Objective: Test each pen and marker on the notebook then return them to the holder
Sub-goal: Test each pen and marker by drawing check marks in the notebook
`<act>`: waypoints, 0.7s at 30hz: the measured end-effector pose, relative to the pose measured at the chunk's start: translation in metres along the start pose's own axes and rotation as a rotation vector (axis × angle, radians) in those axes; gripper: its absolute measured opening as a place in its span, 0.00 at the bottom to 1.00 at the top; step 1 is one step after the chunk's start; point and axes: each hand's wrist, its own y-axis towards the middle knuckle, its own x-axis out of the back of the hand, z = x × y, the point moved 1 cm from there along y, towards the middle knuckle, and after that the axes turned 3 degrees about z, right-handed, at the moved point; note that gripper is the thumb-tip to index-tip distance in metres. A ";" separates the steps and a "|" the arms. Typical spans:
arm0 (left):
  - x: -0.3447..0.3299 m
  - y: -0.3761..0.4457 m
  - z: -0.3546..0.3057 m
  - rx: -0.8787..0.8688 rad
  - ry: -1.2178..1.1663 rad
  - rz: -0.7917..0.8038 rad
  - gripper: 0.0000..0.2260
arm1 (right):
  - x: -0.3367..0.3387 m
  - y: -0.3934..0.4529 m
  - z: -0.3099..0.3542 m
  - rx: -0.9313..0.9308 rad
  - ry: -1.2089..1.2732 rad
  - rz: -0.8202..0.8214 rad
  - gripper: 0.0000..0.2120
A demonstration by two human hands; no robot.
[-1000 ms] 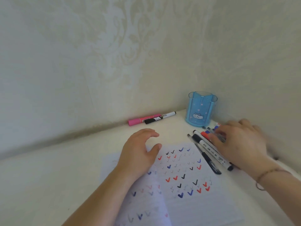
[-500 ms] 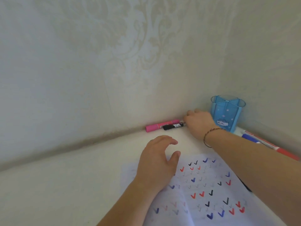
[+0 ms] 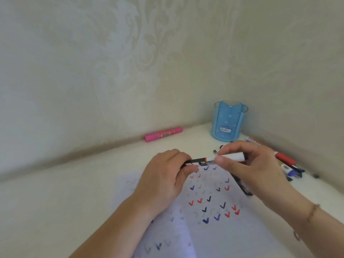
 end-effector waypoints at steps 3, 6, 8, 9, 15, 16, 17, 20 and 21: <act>0.000 -0.003 -0.009 -0.095 -0.090 0.089 0.18 | -0.007 -0.011 -0.004 -0.065 0.185 0.064 0.11; 0.003 -0.004 -0.009 -0.087 -0.076 0.194 0.18 | -0.011 -0.014 -0.009 -0.048 0.339 0.086 0.08; 0.007 -0.004 -0.010 -0.107 -0.107 0.225 0.16 | -0.010 -0.013 -0.011 -0.002 0.366 0.118 0.09; 0.008 -0.004 -0.011 -0.115 -0.128 0.232 0.16 | -0.009 -0.012 -0.012 0.015 0.373 0.144 0.10; 0.011 -0.006 -0.010 -0.093 -0.276 0.246 0.09 | -0.002 -0.015 -0.013 0.153 0.281 0.196 0.09; 0.011 -0.006 -0.010 -0.085 -0.295 0.250 0.10 | -0.001 -0.015 -0.014 0.142 0.258 0.183 0.09; 0.010 -0.007 -0.010 -0.063 -0.323 0.260 0.12 | 0.001 -0.014 -0.012 0.132 0.233 0.163 0.09; 0.010 -0.007 -0.008 0.058 -0.405 0.273 0.26 | 0.016 -0.007 -0.006 0.098 0.421 0.101 0.14; 0.011 -0.007 -0.007 0.067 -0.415 0.258 0.25 | 0.024 -0.004 -0.005 0.066 0.529 0.064 0.16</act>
